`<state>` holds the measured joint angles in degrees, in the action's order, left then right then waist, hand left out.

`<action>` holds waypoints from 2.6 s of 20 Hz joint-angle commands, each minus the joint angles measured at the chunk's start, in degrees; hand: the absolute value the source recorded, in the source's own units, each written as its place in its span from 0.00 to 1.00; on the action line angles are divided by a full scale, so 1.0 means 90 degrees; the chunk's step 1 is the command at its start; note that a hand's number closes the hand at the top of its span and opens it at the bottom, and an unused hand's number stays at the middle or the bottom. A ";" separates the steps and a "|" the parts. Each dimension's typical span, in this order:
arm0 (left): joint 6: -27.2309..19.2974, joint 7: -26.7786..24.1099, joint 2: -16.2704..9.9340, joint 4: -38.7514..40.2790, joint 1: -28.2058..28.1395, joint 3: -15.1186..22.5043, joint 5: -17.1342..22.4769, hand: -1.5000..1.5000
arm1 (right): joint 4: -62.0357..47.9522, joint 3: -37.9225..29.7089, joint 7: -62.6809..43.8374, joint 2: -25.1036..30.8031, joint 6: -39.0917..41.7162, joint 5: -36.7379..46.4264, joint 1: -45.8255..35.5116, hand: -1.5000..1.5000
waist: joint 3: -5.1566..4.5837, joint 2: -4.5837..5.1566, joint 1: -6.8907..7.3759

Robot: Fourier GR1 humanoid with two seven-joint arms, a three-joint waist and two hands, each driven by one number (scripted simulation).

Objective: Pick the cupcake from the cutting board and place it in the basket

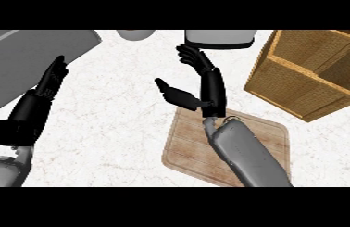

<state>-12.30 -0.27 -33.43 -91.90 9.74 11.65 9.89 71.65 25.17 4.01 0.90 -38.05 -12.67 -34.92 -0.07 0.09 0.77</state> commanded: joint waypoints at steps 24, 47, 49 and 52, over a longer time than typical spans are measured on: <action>0.0285 -0.0420 0.0177 0.0773 0.0228 -0.0199 -0.0101 0.50 | -0.0223 0.1539 -0.8006 0.3063 0.6618 -0.0100 -0.3588 0.00 | -0.0003 -0.0068 -0.0260; 0.0635 -0.0046 0.0559 0.0707 0.0507 -0.0512 -0.0532 0.50 | 0.0111 0.1927 -0.7380 0.3207 0.6631 0.0774 -0.1395 0.00 | 0.0005 -0.0015 -0.0101; 0.0780 -0.0022 0.0463 0.0571 0.0410 -0.0642 -0.0486 0.50 | -0.0066 0.1993 -0.7201 0.2971 0.6376 0.1170 -0.1192 0.00 | 0.0006 -0.0013 -0.0064; 0.0965 -0.0296 0.0585 0.0817 0.0392 -0.0770 -0.0505 0.50 | 0.0373 0.1733 -0.7015 0.3268 0.6596 0.1355 -0.0823 0.00 | 0.0005 -0.0017 -0.0115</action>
<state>-5.80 -1.02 -28.68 -86.97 12.83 6.54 5.08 72.44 42.06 -57.15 29.31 19.90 -3.67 -46.06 -0.01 -0.07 0.01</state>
